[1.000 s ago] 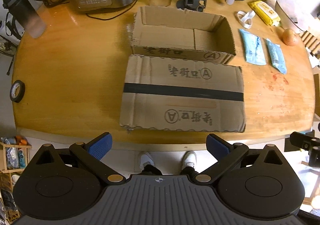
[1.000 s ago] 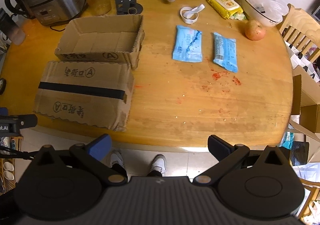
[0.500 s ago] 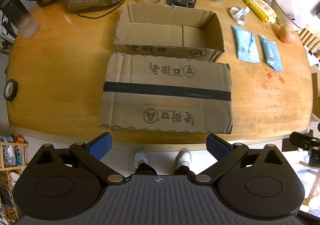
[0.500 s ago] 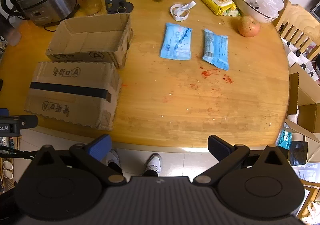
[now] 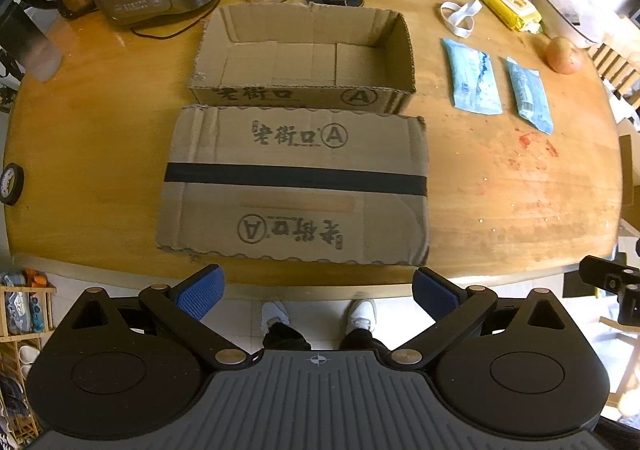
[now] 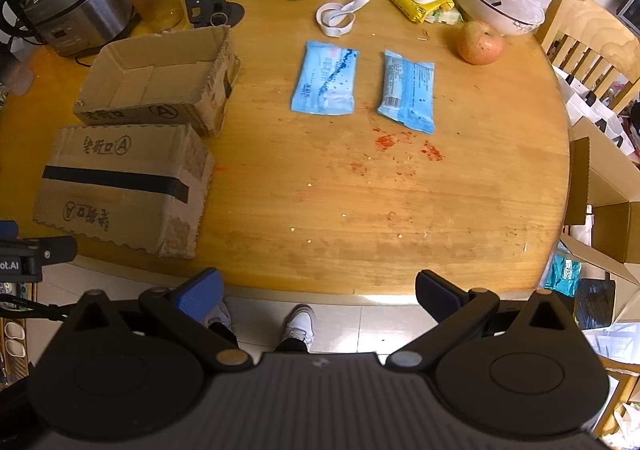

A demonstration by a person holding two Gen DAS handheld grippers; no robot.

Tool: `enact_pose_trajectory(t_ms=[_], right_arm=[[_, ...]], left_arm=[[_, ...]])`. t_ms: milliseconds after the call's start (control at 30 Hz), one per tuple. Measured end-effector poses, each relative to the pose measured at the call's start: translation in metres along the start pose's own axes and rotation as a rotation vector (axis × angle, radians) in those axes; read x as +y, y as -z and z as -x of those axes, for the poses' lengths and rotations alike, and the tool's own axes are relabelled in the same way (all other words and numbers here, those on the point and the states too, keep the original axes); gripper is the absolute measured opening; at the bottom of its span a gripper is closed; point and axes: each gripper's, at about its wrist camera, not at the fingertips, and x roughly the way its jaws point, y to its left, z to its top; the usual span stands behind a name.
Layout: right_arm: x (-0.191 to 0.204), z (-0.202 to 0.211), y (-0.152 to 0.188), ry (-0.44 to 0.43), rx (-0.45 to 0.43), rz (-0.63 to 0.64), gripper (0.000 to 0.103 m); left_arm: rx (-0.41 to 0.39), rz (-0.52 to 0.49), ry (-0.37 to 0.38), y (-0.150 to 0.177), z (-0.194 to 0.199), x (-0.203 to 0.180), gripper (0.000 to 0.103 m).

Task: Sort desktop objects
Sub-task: 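Move the right tool forward over the table toward the blue packets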

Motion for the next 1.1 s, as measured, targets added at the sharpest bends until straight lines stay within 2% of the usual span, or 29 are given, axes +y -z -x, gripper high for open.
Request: enact_pose_trajectory(t_ms=[400,800,1100], right_arm=[[-0.013,-0.001,0.010,-0.013,0.012,-0.013,0.103],[-0.013,0.000,0.007,-0.004,0.008,-0.038,0.103],[-0.021,-0.010,0.000,-0.005,0.074,-0.052,0.103]], left_arm=[[0.009,-0.003,-0.006,0.007,0.001,-0.015,0.103],[0.007,-0.012,0.005,0.002,0.001,-0.011,0.103],[0.016,-0.018,0.014,-0.001,0.000,-0.010,0.103]])
